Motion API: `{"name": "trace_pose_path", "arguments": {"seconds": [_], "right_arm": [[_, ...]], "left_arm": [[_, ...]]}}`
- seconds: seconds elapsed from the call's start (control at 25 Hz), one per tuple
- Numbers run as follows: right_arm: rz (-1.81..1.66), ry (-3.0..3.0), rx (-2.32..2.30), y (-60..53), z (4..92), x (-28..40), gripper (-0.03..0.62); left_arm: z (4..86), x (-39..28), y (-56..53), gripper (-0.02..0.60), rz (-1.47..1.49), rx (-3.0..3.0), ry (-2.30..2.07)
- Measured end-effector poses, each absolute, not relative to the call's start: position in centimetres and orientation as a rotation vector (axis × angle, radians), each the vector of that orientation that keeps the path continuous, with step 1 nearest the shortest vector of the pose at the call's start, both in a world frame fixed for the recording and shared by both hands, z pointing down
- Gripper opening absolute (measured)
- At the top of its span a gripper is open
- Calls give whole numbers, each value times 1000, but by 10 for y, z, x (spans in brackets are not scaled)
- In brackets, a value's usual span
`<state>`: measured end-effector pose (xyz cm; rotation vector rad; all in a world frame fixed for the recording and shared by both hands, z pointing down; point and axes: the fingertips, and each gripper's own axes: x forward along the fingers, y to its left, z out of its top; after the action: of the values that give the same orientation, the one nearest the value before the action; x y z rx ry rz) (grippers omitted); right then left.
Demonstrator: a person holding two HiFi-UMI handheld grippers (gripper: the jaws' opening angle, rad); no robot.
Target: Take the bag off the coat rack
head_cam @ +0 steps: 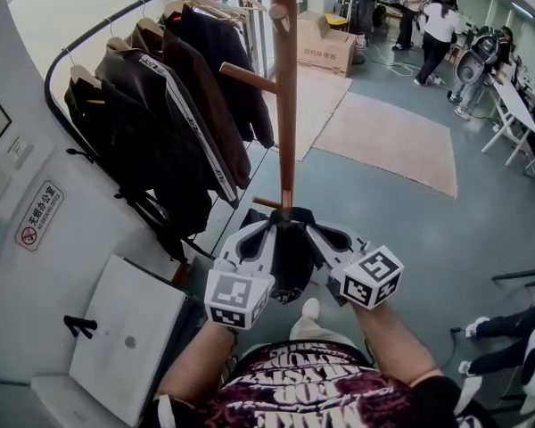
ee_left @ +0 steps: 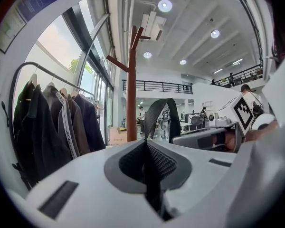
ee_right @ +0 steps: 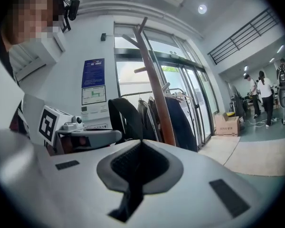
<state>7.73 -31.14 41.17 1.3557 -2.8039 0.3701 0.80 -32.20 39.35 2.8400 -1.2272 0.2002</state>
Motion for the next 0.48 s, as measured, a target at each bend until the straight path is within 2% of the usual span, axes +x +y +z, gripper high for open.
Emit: {"name": "trace_pose_path", "arguments": {"seconds": [0.48], "right_arm": [[317,-2844,1352,-256,385,57,8]], "left_arm": [[369,-10,-270,8,161,2884,-1182]]}}
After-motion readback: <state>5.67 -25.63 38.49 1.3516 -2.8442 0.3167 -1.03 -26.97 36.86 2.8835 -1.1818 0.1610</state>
